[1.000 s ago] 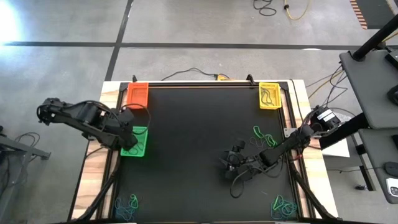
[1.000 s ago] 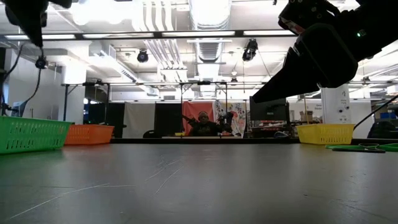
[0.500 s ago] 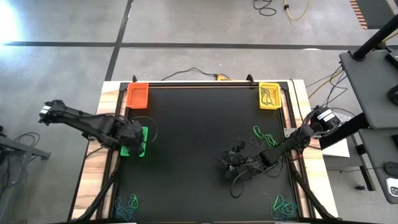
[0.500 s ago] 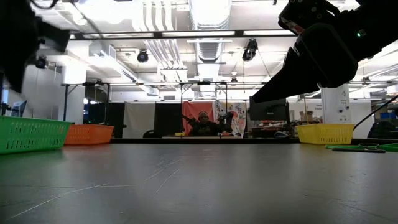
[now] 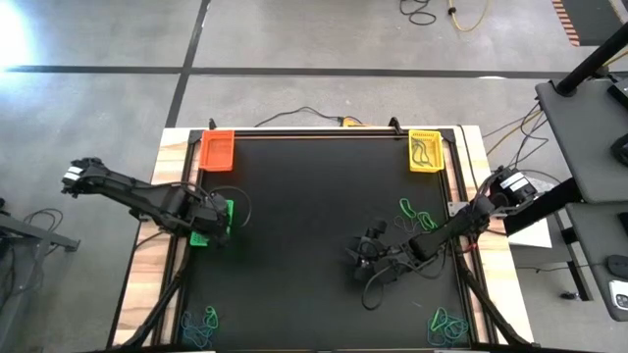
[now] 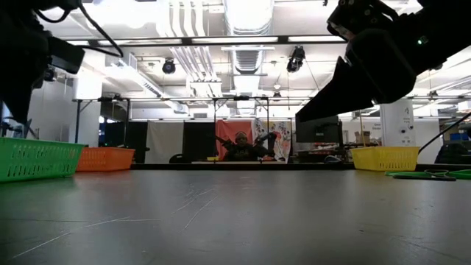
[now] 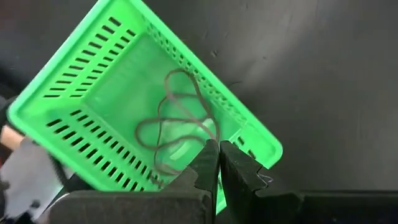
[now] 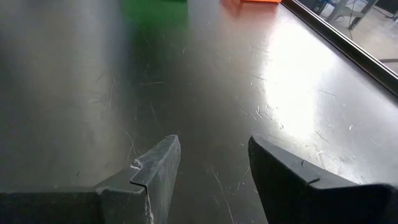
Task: Sort rubber bands into baskets
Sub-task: Put the center violet rubber band into the green bin, then put the middle right violet rubber band into the green bin
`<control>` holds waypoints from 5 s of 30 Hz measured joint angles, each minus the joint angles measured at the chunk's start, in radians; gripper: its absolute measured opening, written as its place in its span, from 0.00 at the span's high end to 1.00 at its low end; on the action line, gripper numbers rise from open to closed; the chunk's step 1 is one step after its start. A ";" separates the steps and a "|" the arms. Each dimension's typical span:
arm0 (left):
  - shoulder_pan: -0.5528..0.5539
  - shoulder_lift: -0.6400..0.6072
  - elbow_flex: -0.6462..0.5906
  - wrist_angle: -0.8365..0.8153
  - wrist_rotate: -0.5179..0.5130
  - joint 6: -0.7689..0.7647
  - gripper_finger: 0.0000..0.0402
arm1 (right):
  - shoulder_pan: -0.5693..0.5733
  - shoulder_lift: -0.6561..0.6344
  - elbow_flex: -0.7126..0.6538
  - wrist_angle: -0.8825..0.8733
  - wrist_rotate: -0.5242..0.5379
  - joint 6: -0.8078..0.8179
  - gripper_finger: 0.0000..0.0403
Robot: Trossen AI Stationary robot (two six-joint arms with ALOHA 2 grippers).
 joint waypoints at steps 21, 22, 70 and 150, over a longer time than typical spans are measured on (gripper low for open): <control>0.000 0.231 -0.012 0.068 0.030 0.017 1.00 | 0.001 0.000 0.000 -0.006 0.000 0.019 0.54; 0.000 0.241 -0.012 0.079 0.032 0.020 1.00 | 0.001 0.000 0.000 -0.006 0.000 0.019 0.54; -0.204 0.256 0.316 0.586 -0.530 0.644 0.69 | -0.208 -0.419 0.031 -1.173 -0.604 0.339 0.54; -0.195 0.131 0.030 0.804 -0.658 0.646 0.69 | -0.408 0.051 0.284 -0.306 -0.760 -0.324 0.98</control>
